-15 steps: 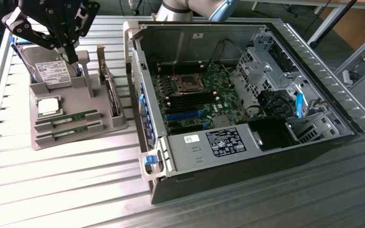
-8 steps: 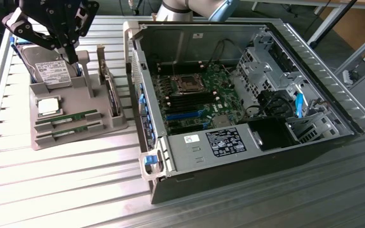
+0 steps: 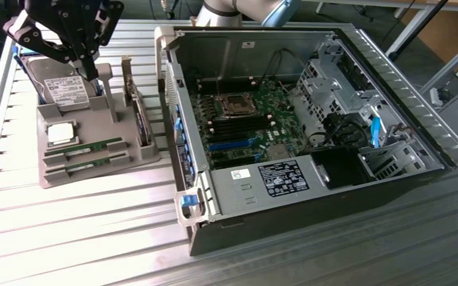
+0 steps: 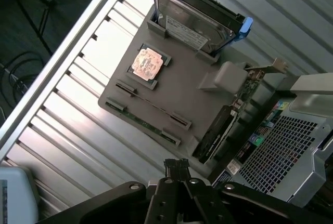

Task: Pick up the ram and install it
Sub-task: 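Pick up the ram and move it above insertion slot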

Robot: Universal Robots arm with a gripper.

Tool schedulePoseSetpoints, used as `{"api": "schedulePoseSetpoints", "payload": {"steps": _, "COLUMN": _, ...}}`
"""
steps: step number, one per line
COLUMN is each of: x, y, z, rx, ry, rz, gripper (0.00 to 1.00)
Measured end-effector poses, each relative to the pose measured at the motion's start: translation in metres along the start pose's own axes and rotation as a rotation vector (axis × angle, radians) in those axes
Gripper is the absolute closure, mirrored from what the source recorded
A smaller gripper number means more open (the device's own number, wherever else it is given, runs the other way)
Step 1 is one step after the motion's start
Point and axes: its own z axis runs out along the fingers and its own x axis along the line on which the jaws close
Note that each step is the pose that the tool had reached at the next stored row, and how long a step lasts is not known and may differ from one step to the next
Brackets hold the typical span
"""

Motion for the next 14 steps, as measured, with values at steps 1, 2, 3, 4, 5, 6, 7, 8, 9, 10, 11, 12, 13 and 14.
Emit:
{"api": "schedulePoseSetpoints", "payload": {"steps": 1, "x": 0.0000, "y": 0.0000, "z": 0.0000, "rx": 0.0004, "ry": 0.0002, "rz": -0.004, "gripper": 0.91}}
{"api": "schedulePoseSetpoints", "payload": {"steps": 2, "x": 0.0000, "y": 0.0000, "z": 0.0000, "rx": 0.0010, "ry": 0.0006, "rz": -0.010, "gripper": 0.91}}
{"api": "schedulePoseSetpoints", "payload": {"steps": 3, "x": 0.0000, "y": 0.0000, "z": 0.0000, "rx": 0.0016, "ry": 0.0010, "rz": -0.016, "gripper": 0.91}}
{"api": "schedulePoseSetpoints", "payload": {"steps": 4, "x": 0.0000, "y": 0.0000, "z": 0.0000, "rx": 0.0022, "ry": 0.0014, "rz": -0.022, "gripper": 0.91}}
{"api": "schedulePoseSetpoints", "payload": {"steps": 5, "x": 0.0000, "y": 0.0000, "z": 0.0000, "rx": 0.0025, "ry": 0.0017, "rz": -0.025, "gripper": 0.91}}
{"api": "schedulePoseSetpoints", "payload": {"steps": 6, "x": 0.0000, "y": 0.0000, "z": 0.0000, "rx": 0.0028, "ry": 0.0019, "rz": -0.028, "gripper": 0.91}}
{"api": "schedulePoseSetpoints", "payload": {"steps": 7, "x": 0.0000, "y": 0.0000, "z": 0.0000, "rx": 0.0033, "ry": 0.0022, "rz": -0.033, "gripper": 0.91}}
{"api": "schedulePoseSetpoints", "payload": {"steps": 8, "x": 0.0000, "y": 0.0000, "z": 0.0000, "rx": 0.0036, "ry": 0.0025, "rz": -0.036, "gripper": 0.91}}
{"api": "schedulePoseSetpoints", "payload": {"steps": 9, "x": 0.0000, "y": 0.0000, "z": 0.0000, "rx": 0.0039, "ry": 0.0027, "rz": -0.039, "gripper": 0.91}}
{"api": "schedulePoseSetpoints", "payload": {"steps": 10, "x": 0.0000, "y": 0.0000, "z": 0.0000, "rx": 0.0044, "ry": 0.0029, "rz": -0.043, "gripper": 0.91}}
{"api": "schedulePoseSetpoints", "payload": {"steps": 11, "x": 0.0000, "y": 0.0000, "z": 0.0000, "rx": 0.0047, "ry": 0.0032, "rz": -0.046, "gripper": 0.91}}
{"api": "schedulePoseSetpoints", "payload": {"steps": 12, "x": 0.0000, "y": 0.0000, "z": 0.0000, "rx": 0.0050, "ry": 0.0034, "rz": -0.049, "gripper": 0.91}}
{"api": "schedulePoseSetpoints", "payload": {"steps": 13, "x": 0.0000, "y": 0.0000, "z": 0.0000, "rx": 0.0055, "ry": 0.0038, "rz": -0.053, "gripper": 0.91}}
{"api": "schedulePoseSetpoints", "payload": {"steps": 14, "x": 0.0000, "y": 0.0000, "z": 0.0000, "rx": 0.0062, "ry": 0.0043, "rz": -0.059, "gripper": 0.91}}
